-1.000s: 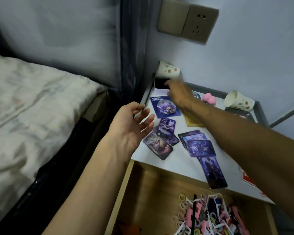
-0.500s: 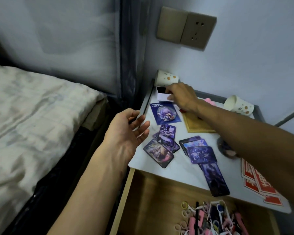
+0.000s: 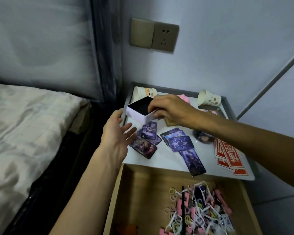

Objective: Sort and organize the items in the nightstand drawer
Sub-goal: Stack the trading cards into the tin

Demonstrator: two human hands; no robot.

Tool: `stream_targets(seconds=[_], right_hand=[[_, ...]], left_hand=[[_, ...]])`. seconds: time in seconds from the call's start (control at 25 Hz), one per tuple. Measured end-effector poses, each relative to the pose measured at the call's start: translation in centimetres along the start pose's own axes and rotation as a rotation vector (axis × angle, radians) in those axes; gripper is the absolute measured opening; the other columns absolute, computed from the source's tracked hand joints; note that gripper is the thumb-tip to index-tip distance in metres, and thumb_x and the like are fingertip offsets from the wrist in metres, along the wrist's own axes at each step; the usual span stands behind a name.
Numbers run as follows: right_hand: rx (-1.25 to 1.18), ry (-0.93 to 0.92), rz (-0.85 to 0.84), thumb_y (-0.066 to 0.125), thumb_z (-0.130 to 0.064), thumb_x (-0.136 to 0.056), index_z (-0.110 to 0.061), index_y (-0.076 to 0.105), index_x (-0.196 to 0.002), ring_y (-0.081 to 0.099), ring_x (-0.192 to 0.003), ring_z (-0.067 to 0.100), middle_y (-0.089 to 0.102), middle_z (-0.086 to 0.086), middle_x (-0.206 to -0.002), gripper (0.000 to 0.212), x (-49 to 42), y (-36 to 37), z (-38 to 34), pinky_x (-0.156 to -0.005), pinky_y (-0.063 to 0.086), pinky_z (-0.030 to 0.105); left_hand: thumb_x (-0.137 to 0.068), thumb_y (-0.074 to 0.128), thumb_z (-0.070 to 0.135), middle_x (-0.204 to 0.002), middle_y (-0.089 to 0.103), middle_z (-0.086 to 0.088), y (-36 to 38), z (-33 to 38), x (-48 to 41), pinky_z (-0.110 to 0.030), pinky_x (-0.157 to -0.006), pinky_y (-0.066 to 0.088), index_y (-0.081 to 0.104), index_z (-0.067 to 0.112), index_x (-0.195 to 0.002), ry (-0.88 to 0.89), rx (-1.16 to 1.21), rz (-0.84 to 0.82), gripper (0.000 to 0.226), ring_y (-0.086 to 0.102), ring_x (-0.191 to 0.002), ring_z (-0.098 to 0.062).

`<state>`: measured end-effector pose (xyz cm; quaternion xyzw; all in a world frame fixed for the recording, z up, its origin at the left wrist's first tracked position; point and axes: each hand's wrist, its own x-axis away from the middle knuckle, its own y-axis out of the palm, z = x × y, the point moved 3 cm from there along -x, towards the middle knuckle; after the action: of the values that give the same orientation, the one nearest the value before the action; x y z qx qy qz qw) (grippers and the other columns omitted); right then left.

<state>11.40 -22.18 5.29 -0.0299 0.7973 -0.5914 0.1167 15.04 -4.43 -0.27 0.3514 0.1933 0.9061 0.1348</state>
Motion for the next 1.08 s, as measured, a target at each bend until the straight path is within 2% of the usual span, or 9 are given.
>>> stream_targets(seconds=[0.12, 0.2, 0.36, 0.4, 0.52, 0.64, 0.76, 0.96, 1.08], right_hand=[[-0.037, -0.027, -0.132, 0.069, -0.008, -0.086, -0.014, 0.067, -0.101, 0.058, -0.092, 0.006, 0.06, -0.008, -0.1, 0.016, 2.2, -0.4, -1.7, -0.083, 0.049, 0.028], [-0.05, 0.002, -0.173, 0.069, -0.008, -0.087, -0.017, 0.066, -0.107, 0.059, -0.099, 0.006, 0.06, -0.006, -0.109, 0.022, 3.2, -0.5, -2.4, -0.088, 0.049, 0.026], [-0.201, 0.31, 0.107, 0.071, -0.008, -0.086, -0.022, 0.062, -0.117, 0.058, -0.093, 0.002, 0.056, -0.008, -0.117, 0.035, 6.7, -0.4, -1.1, -0.082, 0.05, 0.016], [-0.153, 0.396, 0.078, 0.071, -0.011, -0.087, -0.021, 0.061, -0.12, 0.057, -0.093, 0.002, 0.057, -0.006, -0.12, 0.036, 7.8, 0.2, -0.4, -0.081, 0.051, 0.018], [0.097, 0.612, -0.294, 0.073, -0.037, -0.084, -0.019, 0.047, -0.136, 0.051, -0.113, 0.014, 0.05, 0.004, -0.136, 0.061, 10.8, 3.3, 1.9, -0.089, 0.046, 0.028], [0.229, 0.753, -0.282, 0.071, -0.056, -0.079, -0.015, 0.045, -0.129, 0.055, -0.11, 0.022, 0.053, 0.009, -0.127, 0.07, 12.7, 4.7, 2.0, -0.088, 0.05, 0.037], [0.2, 0.856, -0.308, 0.069, -0.063, -0.077, -0.012, 0.044, -0.125, 0.057, -0.107, 0.025, 0.054, 0.011, -0.123, 0.074, 14.9, 6.3, 0.9, -0.081, 0.049, 0.034], [0.225, 0.693, -0.153, 0.068, -0.059, -0.08, -0.012, 0.045, -0.133, 0.051, -0.117, 0.028, 0.051, 0.011, -0.13, 0.074, 12.3, 5.8, -0.2, -0.09, 0.047, 0.039], [0.066, 0.583, -0.117, 0.071, -0.054, -0.08, -0.012, 0.049, -0.132, 0.047, -0.119, 0.027, 0.048, 0.008, -0.128, 0.07, 7.2, 6.9, -2.5, -0.089, 0.044, 0.039]], left_hand=[[-0.092, 0.061, 0.024, -0.094, 0.061, -0.014, 0.6, -0.7, 0.4, -0.033, -0.065, 0.052, 0.062, 0.009, -0.105, -0.037, -0.082, -0.108, 0.02, 0.062, -0.076, -0.025], [-0.091, 0.061, 0.015, -0.091, 0.062, -0.014, 0.9, -1.4, 0.6, -0.03, -0.054, 0.05, 0.064, 0.007, -0.103, -0.016, -0.203, -0.093, 0.014, 0.062, -0.072, -0.025], [-0.092, 0.059, 0.006, -0.091, 0.063, -0.013, 0.7, -1.7, 1.0, -0.035, -0.063, 0.054, 0.06, 0.007, -0.096, 0.069, -0.243, -0.002, 0.004, 0.063, -0.077, -0.026], [-0.092, 0.058, 0.005, -0.091, 0.063, -0.013, 0.5, -1.5, 0.9, -0.036, -0.063, 0.054, 0.059, 0.007, -0.097, 0.069, -0.217, 0.0, 0.006, 0.063, -0.076, -0.026], [-0.091, 0.058, 0.006, -0.092, 0.064, -0.012, 0.1, -1.6, 0.8, -0.035, -0.058, 0.055, 0.058, 0.006, -0.107, 0.05, -0.184, 0.0, 0.016, 0.064, -0.075, -0.025], [-0.092, 0.057, 0.006, -0.093, 0.064, -0.012, 0.4, -2.1, 1.3, -0.035, -0.062, 0.055, 0.057, 0.01, -0.096, 0.03, -0.169, -0.021, 0.006, 0.064, -0.077, -0.025], [-0.091, 0.057, 0.006, -0.097, 0.065, -0.012, 1.1, -2.6, 1.5, -0.037, -0.067, 0.056, 0.057, 0.01, -0.101, 0.0, -0.138, -0.035, 0.01, 0.065, -0.081, -0.026], [-0.087, 0.057, 0.006, -0.108, 0.067, -0.014, -0.7, -0.9, 0.3, -0.036, -0.058, 0.058, 0.062, 0.008, -0.112, 0.008, -0.022, 0.027, 0.025, 0.066, -0.09, -0.029], [-0.09, 0.052, 0.005, -0.097, 0.066, -0.013, -2.3, 0.4, 0.5, -0.032, -0.048, 0.057, 0.059, 0.007, -0.112, 0.042, 0.068, 0.051, 0.023, 0.066, -0.079, -0.027]])
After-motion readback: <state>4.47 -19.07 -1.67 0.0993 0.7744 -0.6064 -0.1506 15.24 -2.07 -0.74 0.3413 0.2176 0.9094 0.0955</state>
